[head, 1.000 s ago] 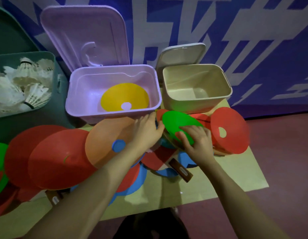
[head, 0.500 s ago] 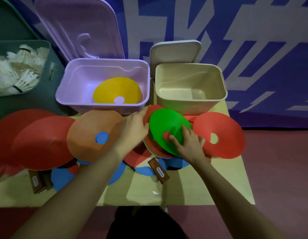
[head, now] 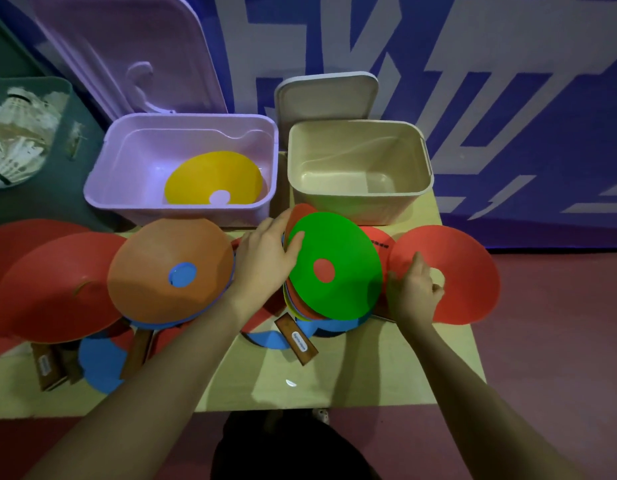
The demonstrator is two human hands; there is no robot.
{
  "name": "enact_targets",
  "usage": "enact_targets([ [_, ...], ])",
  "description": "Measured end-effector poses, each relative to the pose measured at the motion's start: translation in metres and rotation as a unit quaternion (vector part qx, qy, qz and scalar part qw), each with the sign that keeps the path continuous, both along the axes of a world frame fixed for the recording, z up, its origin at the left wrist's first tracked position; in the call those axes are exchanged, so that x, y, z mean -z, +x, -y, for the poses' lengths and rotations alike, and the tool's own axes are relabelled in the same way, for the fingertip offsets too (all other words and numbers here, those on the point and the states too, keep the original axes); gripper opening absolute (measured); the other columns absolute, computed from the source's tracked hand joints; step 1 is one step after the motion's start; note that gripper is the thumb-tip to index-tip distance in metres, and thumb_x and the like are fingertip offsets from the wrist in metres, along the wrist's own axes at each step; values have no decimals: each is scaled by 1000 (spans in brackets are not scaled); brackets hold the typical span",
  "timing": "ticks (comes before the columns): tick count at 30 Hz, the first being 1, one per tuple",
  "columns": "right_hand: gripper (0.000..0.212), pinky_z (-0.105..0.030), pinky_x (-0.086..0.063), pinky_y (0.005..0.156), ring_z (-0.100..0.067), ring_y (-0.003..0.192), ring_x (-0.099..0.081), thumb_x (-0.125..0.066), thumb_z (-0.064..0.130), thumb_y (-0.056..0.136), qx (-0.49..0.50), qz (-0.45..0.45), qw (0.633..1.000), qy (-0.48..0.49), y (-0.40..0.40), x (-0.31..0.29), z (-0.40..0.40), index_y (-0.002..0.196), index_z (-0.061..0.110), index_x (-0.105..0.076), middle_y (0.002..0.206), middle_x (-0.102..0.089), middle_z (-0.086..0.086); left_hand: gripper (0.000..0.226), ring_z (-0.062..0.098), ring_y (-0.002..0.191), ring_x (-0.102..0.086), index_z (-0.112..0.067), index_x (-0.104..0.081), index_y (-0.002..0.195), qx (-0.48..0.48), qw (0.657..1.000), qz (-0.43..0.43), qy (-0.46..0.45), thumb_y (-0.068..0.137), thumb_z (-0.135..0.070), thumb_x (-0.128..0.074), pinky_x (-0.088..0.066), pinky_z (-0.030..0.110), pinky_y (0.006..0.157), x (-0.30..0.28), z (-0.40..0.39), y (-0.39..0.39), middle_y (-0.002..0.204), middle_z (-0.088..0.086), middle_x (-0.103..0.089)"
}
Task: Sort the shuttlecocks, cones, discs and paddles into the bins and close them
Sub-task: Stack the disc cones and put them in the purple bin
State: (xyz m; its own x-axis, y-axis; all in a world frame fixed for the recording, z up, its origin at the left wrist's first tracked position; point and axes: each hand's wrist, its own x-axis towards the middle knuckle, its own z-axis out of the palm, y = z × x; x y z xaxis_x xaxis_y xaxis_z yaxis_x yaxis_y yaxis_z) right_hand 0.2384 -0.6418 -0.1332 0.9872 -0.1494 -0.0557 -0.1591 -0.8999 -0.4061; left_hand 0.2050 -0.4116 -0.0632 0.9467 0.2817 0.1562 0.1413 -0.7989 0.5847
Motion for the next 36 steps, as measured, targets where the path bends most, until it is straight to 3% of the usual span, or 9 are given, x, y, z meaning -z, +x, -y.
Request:
enact_targets([
  [3, 36, -46, -26, 96, -30, 97, -59, -52, 19, 91, -44, -4, 998, -39, 1, 7, 6, 125, 7, -50, 104, -65, -12, 42, 33, 95, -61, -18, -53, 131, 6, 1000, 0, -20, 90, -29, -58, -50, 40, 80, 1, 1, 2, 105, 10, -63],
  [9, 17, -40, -28, 85, -30, 81, -61, -49, 3, 82, -96, 5, 992, -76, 7, 10, 11, 94, 6, -61, 90, -66, -12, 50, 30, 99, -60, -18, -50, 134, 14, 999, -26, -23, 87, -33, -62, -50, 38, 80, 3, -3, 1, 107, 10, -62],
  [13, 40, -48, -22, 100, -36, 113, -51, -58, 30, 86, -121, -26, 988, -89, 7, 15, 19, 122, 14, -56, 130, -54, -11, 63, 30, 103, -59, -24, -48, 135, 14, 998, -50, -31, 80, -54, -58, -50, 40, 83, 0, -2, 1, 110, 8, -61],
  [16, 44, -45, -17, 102, -31, 120, -47, -56, 38, 88, -134, -59, 986, -76, 3, 18, 29, 128, 20, -52, 137, -49, -7, 78, 30, 116, -52, -25, -36, 141, 9, 996, -80, -30, 77, -61, -60, -47, 40, 90, -2, 8, 2, 126, 10, -56],
  [19, 26, -48, -23, 99, -28, 100, -62, -57, 24, 89, -154, 29, 986, -62, -4, 19, 39, 113, 16, -64, 114, -66, -7, 81, 34, 118, -50, -24, -23, 146, 5, 996, -82, -19, 80, -46, -66, -45, 43, 90, -2, 16, -1, 130, 13, -53],
  [22, 24, -49, -35, 96, -26, 73, -67, -54, 12, 85, -111, 156, 982, 12, -7, 6, 37, 103, 13, -70, 82, -72, -8, 62, 33, 112, -55, -24, -34, 140, -4, 998, -58, -31, 86, -40, -61, -46, 41, 86, -1, 16, -2, 125, 10, -58],
  [26, 32, -47, -39, 99, -19, 79, -66, -44, 22, 91, -143, 222, 961, 78, -11, -23, 5, 109, 12, -68, 89, -73, -5, 48, 29, 108, -57, -22, -45, 132, -5, 998, -41, -45, 91, -47, -49, -49, 41, 85, 2, 9, -3, 119, 6, -61],
  [32, 39, -45, -47, 88, -16, 92, -66, -38, 36, 94, -321, 103, 924, 179, -28, -31, -44, 110, 18, -69, 101, -72, 3, 65, 37, 109, -52, -14, -44, 136, -46, 996, -71, -24, 87, -57, -35, -44, 44, 91, -1, -3, -2, 115, 16, -51],
  [36, 45, -45, -30, 102, -18, 111, -56, -37, 46, 92, -299, 93, 931, 187, -32, -29, -40, 117, 20, -64, 120, -65, 2, 66, 37, 104, -54, -16, -44, 134, -42, 995, -93, 24, 87, -60, -39, -45, 44, 86, -1, -8, -6, 107, 13, -51],
])
